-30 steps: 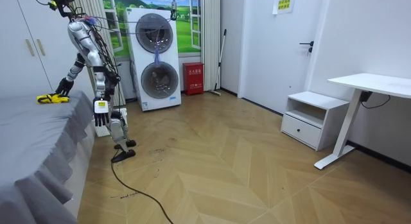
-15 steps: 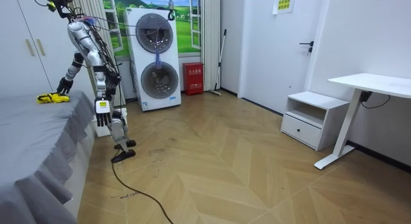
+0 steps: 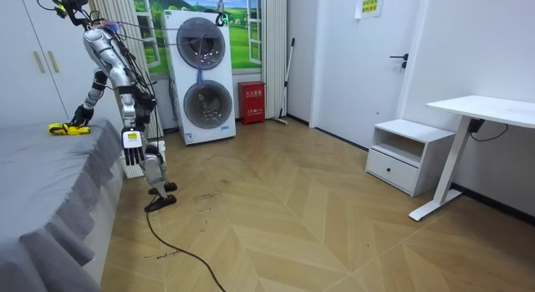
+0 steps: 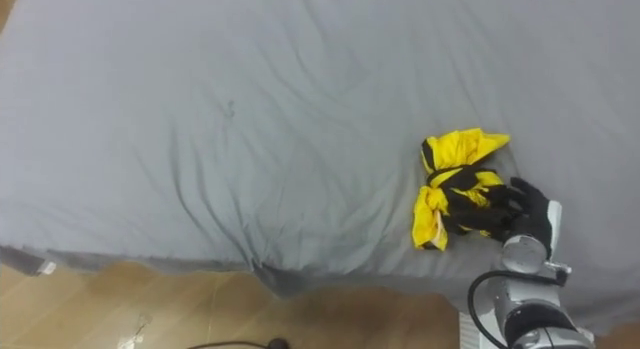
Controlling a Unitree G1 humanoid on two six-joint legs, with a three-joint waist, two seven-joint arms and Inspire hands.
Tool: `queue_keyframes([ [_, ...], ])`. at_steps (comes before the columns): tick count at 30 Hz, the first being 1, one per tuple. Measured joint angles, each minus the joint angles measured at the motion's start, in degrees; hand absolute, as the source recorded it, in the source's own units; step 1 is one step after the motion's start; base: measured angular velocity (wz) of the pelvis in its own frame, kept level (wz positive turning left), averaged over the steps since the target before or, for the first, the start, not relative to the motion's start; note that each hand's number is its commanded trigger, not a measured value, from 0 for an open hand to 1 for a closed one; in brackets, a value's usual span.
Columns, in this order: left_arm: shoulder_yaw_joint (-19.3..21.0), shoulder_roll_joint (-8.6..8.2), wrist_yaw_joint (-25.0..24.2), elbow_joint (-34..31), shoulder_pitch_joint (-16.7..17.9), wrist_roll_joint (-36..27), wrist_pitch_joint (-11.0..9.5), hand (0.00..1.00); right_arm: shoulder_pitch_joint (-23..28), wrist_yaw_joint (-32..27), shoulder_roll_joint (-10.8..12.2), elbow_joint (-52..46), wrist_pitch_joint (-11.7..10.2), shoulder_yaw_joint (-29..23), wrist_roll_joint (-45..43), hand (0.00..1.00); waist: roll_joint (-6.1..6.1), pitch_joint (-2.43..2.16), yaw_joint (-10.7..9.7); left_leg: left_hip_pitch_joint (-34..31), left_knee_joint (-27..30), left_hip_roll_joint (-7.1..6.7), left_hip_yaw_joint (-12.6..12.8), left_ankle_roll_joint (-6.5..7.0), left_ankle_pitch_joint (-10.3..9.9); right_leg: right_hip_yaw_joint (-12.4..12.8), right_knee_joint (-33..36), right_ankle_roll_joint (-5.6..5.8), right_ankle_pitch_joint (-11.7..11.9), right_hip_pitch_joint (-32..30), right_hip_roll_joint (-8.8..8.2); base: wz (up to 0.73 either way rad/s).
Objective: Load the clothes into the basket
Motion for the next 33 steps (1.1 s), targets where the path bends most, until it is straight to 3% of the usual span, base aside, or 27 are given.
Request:
queue_keyframes([
  [6, -0.5, 0.16, -0.1, 0.0, -0.2, 0.0, 0.0, 0.00, 0.1, 1.9, 0.6, -5.6, 0.7, 2.5, -2.3, 0.11, 0.05, 0.02, 0.2, -0.1, -0.1, 0.09, 0.2, -0.01, 0.0, 0.3, 0.8, -0.03, 0.0, -0.8, 0.01, -0.03],
  [7, -0.6, 0.16, -0.1, 0.0, -0.4, 0.0, 0.0, 0.00, 0.0, 2.4, 1.0, -7.4, 0.7, 3.3, -3.0, 0.16, 0.05, 0.02, 0.6, -0.2, -0.2, 0.14, 0.5, -0.01, 0.0, 0.9, 1.0, -0.04, 0.0, -1.1, 0.04, -0.12],
  [8, -0.7, 0.15, -0.1, 0.0, -0.5, 0.0, 0.0, 0.00, 0.0, 2.7, 1.4, -8.2, 0.7, 3.3, -3.9, 0.79, 0.05, 0.02, 0.7, -0.2, -0.2, 0.15, 0.6, 0.00, 0.0, 1.0, 1.0, -0.05, 0.0, -1.2, 0.05, -0.08],
  [10, -1.0, 0.13, -0.2, 0.1, -0.6, 0.0, 0.0, 0.00, 0.1, 4.6, 3.0, -10.6, 0.7, 3.3, -6.2, 1.00, 0.13, -0.03, 1.0, -0.2, -0.1, 0.13, 0.5, 0.00, 0.0, 0.9, 1.1, -0.05, 0.0, -1.1, 0.02, 0.00],
  [15, -1.1, 0.12, -0.1, 0.1, -0.8, 0.0, 0.0, 0.00, 0.0, 7.9, 4.2, -12.3, 0.7, 3.8, -7.8, 1.00, 0.10, -0.04, 1.3, -0.4, -0.1, 0.04, 0.3, 0.13, 0.1, 0.2, 1.1, -0.04, 0.0, -1.1, -0.19, 0.06],
  [33, -1.0, 0.19, 0.0, 0.5, -0.8, 0.0, -0.1, 0.00, 0.2, 12.0, 4.2, -11.7, 1.2, 5.7, -11.1, 1.00, -0.62, -0.22, 1.3, -0.2, -0.2, -0.08, 0.0, 0.19, 0.5, -0.1, 1.6, -0.05, 0.0, -1.0, -0.38, 0.01],
])
